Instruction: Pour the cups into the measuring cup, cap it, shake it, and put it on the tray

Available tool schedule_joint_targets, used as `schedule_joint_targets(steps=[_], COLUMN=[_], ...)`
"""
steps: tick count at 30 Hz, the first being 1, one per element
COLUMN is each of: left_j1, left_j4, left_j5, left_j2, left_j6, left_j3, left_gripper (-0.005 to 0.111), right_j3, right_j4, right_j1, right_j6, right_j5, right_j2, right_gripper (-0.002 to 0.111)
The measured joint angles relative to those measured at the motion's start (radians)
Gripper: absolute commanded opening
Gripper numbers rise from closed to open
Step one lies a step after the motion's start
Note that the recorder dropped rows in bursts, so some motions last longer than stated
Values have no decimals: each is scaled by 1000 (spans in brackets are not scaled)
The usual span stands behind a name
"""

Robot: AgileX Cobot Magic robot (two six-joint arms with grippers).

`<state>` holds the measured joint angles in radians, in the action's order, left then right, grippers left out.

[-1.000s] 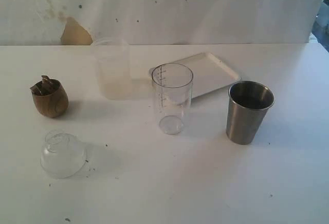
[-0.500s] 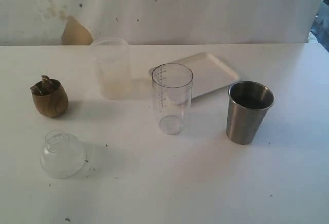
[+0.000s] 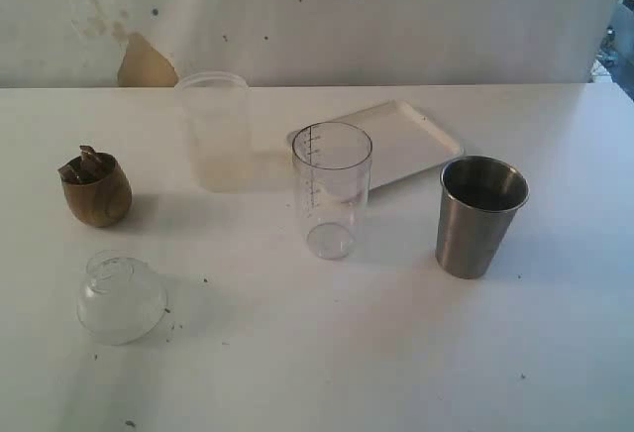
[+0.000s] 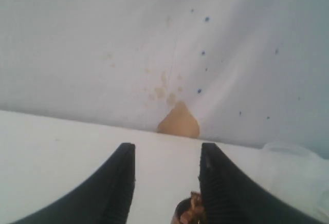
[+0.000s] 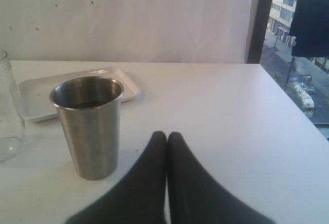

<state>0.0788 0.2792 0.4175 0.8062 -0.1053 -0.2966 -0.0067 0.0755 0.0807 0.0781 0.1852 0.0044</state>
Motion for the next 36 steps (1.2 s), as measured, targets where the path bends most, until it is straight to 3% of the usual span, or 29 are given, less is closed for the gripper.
schedule_joint_targets(steps=[14,16,18,19,23,29,33,36], left_j1=[0,0,0,0,0,0,0,0], left_j4=[203,210,213,195,108,168,252,227], left_j5=[130,132,132,129,99,125,118,106], left_j2=[228,249,258,260,288,291,299,332], left_j6=[-249,-253,-233,-226,-234,-314,-316,-316], left_j3=[5,5,5,5,5,5,5,5], left_gripper=[41,35,8,0,0,0,28,64], right_j3=[0,0,0,0,0,0,0,0], right_j4=[0,0,0,0,0,0,0,0], right_j1=[0,0,0,0,0,0,0,0], right_j6=[0,0,0,0,0,0,0,0], right_j5=[0,0,0,0,0,0,0,0], right_j2=[0,0,0,0,0,0,0,0], right_gripper=[0,0,0,0,0,0,0,0])
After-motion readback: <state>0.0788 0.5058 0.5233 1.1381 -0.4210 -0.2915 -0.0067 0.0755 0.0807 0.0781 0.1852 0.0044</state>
